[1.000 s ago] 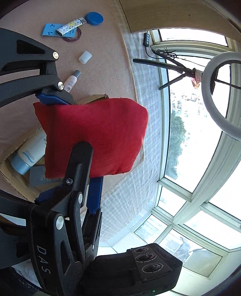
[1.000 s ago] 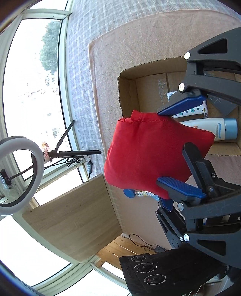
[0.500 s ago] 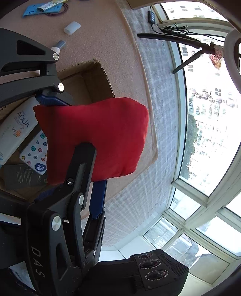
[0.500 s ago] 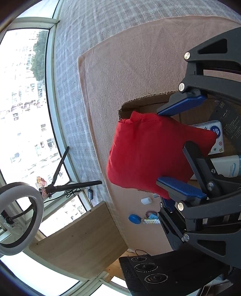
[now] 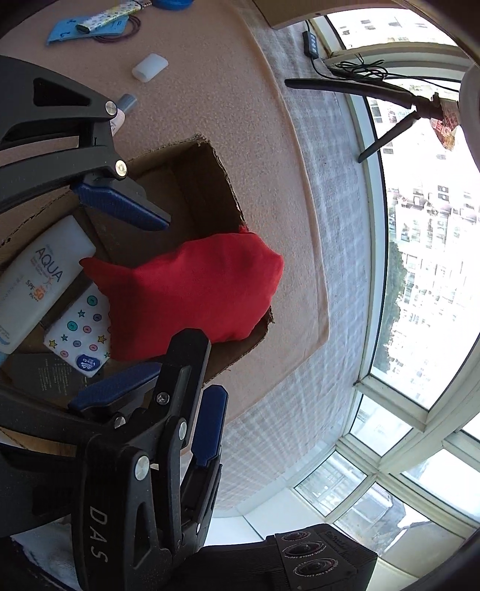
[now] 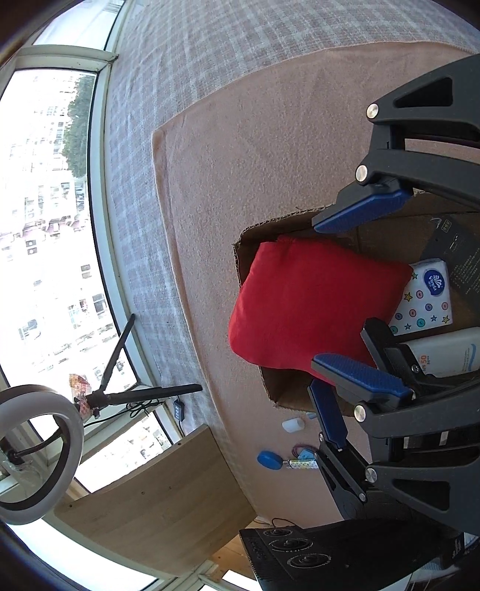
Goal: Organize objects
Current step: 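Open the right tool to release the red pouch in the box, then move the left tool toward the white translucent cube on the floor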
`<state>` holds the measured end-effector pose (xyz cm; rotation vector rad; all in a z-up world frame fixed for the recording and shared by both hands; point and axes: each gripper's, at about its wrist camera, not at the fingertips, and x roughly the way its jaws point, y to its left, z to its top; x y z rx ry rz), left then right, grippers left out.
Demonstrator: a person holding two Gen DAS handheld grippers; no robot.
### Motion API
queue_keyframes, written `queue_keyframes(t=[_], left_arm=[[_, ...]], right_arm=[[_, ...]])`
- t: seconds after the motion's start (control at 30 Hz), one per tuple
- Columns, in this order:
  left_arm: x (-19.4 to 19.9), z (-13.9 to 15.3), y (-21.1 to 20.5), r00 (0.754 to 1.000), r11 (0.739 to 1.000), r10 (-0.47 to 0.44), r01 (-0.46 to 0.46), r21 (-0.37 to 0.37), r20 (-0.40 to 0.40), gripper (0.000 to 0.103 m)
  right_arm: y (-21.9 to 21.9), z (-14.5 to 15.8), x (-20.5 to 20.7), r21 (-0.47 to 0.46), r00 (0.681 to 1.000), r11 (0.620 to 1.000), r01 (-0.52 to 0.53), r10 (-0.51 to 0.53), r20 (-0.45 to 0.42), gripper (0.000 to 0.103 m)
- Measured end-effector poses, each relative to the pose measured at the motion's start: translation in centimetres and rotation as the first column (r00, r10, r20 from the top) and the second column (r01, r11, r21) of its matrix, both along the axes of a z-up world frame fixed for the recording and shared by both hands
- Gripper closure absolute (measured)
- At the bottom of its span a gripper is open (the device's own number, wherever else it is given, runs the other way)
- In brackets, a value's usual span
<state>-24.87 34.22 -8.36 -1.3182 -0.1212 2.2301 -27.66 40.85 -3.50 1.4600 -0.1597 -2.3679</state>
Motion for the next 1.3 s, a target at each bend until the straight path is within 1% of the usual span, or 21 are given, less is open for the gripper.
queue_keyframes(t=[0.17, 0.27, 0.37, 0.5, 0.67, 0.87, 0.97, 1.1, 1.3], left_arm=[[1.4, 0.9, -1.9, 1.000, 1.000, 0.000, 0.000, 0.002, -0.015, 0.026], [2.5, 1.4, -3.7, 1.000, 1.000, 0.019, -0.019, 0.009, -0.016, 0.026], [3.7, 1.7, -6.1, 0.999, 0.999, 0.044, -0.044, 0.000, -0.018, 0.026], [5.2, 2.1, -9.7, 0.995, 0.995, 0.095, -0.095, -0.030, -0.021, 0.026], [7.8, 3.1, -14.3, 0.987, 0.985, 0.156, -0.159, -0.073, -0.045, 0.026], [11.1, 4.9, -19.3, 0.974, 0.971, 0.215, -0.221, -0.091, -0.079, 0.026], [12.4, 5.4, -21.3, 0.968, 0.965, 0.234, -0.242, -0.100, -0.089, 0.026], [13.4, 5.8, -23.4, 0.962, 0.958, 0.257, -0.266, -0.104, -0.095, 0.026], [14.0, 4.8, -25.6, 0.958, 0.952, 0.278, -0.285, -0.112, -0.071, 0.026]], right_arm=[[-0.1, 0.3, 1.0, -0.007, 1.000, 1.000, 0.024, -0.024, 0.001, 0.039], [-0.4, 0.6, 1.9, -0.019, 0.999, 0.999, 0.036, -0.036, 0.000, 0.039], [-1.1, 1.3, 3.2, -0.030, 0.999, 0.999, 0.042, -0.042, -0.010, 0.039], [-3.0, 2.3, 5.2, -0.030, 0.999, 0.999, 0.029, -0.030, -0.031, 0.039], [-6.0, 3.1, 7.8, -0.032, 0.999, 0.999, -0.008, 0.006, -0.044, 0.039], [-9.9, 3.6, 10.4, -0.045, 0.997, 0.997, -0.058, 0.056, -0.053, 0.039], [-11.7, 3.7, 11.5, -0.037, 0.995, 0.996, -0.080, 0.077, -0.063, 0.039], [-13.6, 3.4, 12.8, -0.043, 0.994, 0.995, -0.094, 0.092, -0.050, 0.038], [-15.3, 2.2, 14.6, -0.035, 0.995, 0.995, -0.094, 0.093, -0.030, 0.038]])
